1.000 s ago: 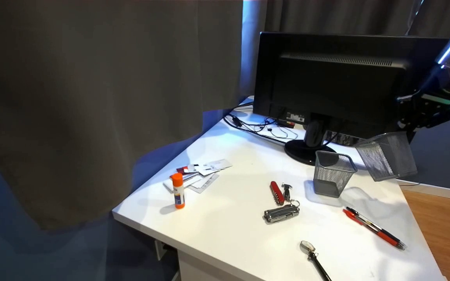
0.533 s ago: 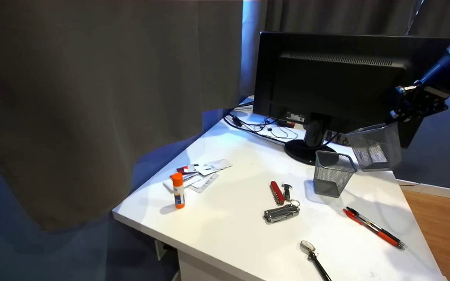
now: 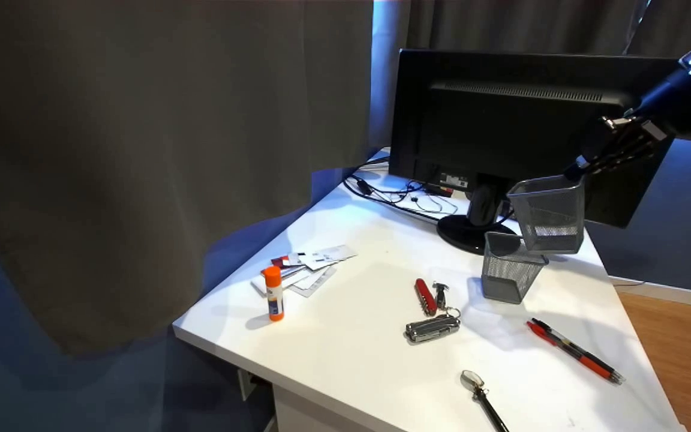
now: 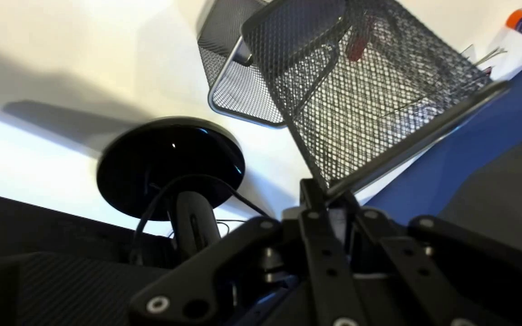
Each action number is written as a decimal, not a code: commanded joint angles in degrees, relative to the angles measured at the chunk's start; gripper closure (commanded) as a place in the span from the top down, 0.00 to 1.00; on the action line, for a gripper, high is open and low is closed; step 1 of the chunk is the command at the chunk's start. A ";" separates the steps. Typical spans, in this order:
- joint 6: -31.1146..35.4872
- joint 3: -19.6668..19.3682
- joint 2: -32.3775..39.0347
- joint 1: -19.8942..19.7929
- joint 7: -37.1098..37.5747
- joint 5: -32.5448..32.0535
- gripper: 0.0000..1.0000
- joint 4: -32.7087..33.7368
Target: Stack the pen holders then place the two pens in them
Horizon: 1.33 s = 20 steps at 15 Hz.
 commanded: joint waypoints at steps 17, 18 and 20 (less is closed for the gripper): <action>4.51 28.45 28.66 -33.72 -23.77 -14.19 0.03 3.66; 4.44 28.01 29.52 -33.49 -23.07 -16.34 0.03 3.85; 4.79 27.22 30.66 -33.06 -21.72 -19.60 0.03 3.86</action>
